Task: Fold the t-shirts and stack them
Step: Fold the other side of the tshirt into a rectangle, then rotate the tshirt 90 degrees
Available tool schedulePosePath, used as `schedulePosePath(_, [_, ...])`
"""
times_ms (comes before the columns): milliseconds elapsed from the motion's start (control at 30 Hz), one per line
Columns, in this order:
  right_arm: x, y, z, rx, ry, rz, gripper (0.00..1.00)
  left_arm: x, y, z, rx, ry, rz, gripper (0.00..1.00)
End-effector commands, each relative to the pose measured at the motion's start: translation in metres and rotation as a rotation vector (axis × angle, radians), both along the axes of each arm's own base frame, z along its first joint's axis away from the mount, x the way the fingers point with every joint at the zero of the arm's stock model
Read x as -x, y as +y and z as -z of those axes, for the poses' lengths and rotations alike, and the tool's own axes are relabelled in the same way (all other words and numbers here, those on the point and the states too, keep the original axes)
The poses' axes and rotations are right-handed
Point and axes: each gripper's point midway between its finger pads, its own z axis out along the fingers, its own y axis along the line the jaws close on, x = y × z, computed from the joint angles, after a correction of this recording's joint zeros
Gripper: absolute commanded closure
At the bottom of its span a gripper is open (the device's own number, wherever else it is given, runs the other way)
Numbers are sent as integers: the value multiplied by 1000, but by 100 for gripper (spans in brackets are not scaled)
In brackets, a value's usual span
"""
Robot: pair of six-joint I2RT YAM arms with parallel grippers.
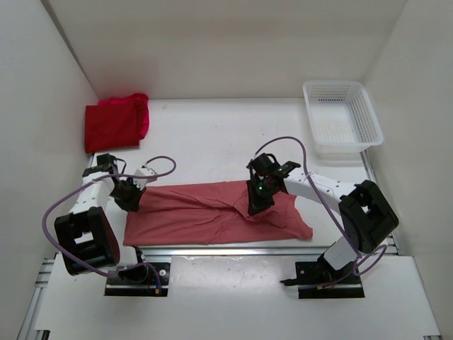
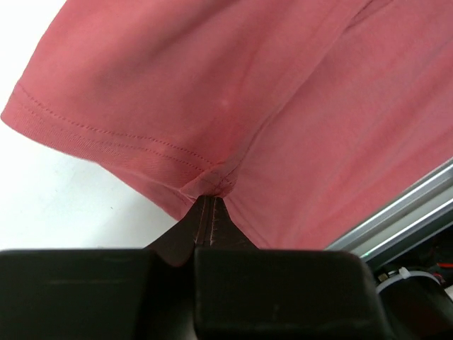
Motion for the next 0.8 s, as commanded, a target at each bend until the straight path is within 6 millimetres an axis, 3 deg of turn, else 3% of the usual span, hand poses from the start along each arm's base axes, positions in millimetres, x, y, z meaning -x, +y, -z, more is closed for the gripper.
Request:
schedulePosePath(0, [3, 6, -4, -28, -5, 7, 99, 2, -2, -11, 55, -38, 6, 100])
schedulePosePath(133, [8, 3, 1, -25, 12, 2, 91, 7, -12, -17, 81, -33, 97, 100])
schedulePosePath(233, [8, -1, 1, -11, 11, 4, 85, 19, -7, -12, 57, -1, 121, 100])
schedulePosePath(300, [9, -3, 0, -9, 5, 2, 74, 21, 0, -10, 25, 3, 128, 100])
schedulePosePath(367, [4, -6, -8, -36, -11, 18, 68, 25, 4, -6, 5, 14, 126, 93])
schedulePosePath(467, [-4, -6, -34, -104, -84, 31, 51, 20, 14, -10, -20, -14, 109, 87])
schedulePosePath(533, [-15, -7, -54, -136, -147, 43, 48, 12, 22, -19, -23, -52, 84, 85])
schedulePosePath(567, [-15, -11, -58, -126, -155, 59, 50, 10, 23, -23, -22, -71, 78, 85])
schedulePosePath(633, [-24, -20, -73, -129, -207, 89, 62, 0, 32, -37, -12, -123, 51, 85])
schedulePosePath(700, [-34, -38, -72, -105, -207, 163, 87, -5, 34, -47, 2, -156, 45, 85])
schedulePosePath(767, [-38, -55, -66, -99, -192, 231, 100, -10, 35, -54, 1, -172, 31, 84])
